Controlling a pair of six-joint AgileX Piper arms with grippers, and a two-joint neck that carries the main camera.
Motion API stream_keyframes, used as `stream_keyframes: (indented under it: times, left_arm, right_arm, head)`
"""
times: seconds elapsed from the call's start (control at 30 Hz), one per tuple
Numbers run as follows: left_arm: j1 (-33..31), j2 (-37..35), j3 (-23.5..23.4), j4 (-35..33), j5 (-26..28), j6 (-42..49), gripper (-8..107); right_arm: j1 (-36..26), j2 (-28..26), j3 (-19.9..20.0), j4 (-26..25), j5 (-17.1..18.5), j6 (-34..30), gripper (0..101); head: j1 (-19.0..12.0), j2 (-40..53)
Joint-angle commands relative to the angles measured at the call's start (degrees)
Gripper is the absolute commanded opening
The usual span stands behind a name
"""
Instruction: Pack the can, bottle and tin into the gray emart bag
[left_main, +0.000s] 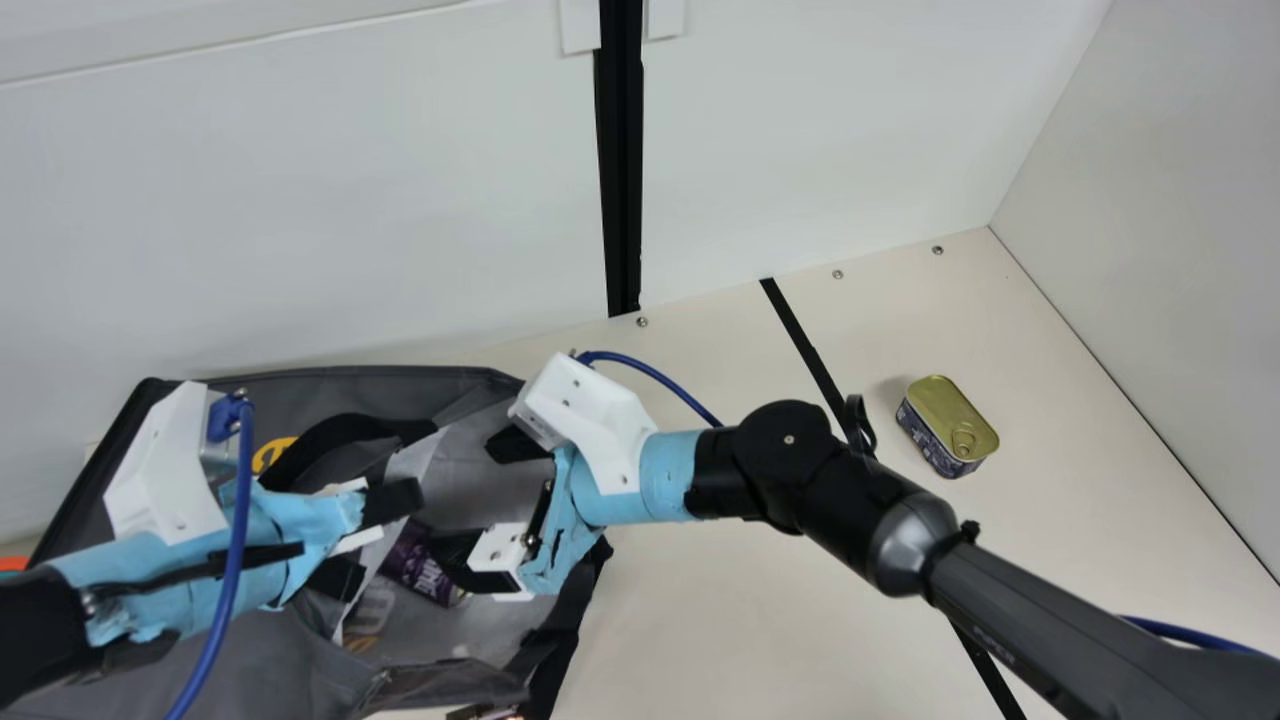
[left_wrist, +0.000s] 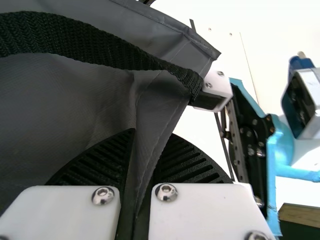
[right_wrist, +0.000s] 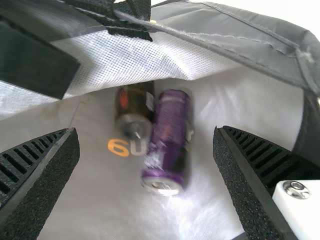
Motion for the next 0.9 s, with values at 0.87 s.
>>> stream_keyframes:
  times: [0.87]
  left_arm:
    - [0.0,0.0,0.0,0.0,0.0,0.0,10]
  right_arm:
    - [-3.7,-14.3,5.9,-9.2,-2.2,9.9,91]
  head:
    - [-1.3,0.0]
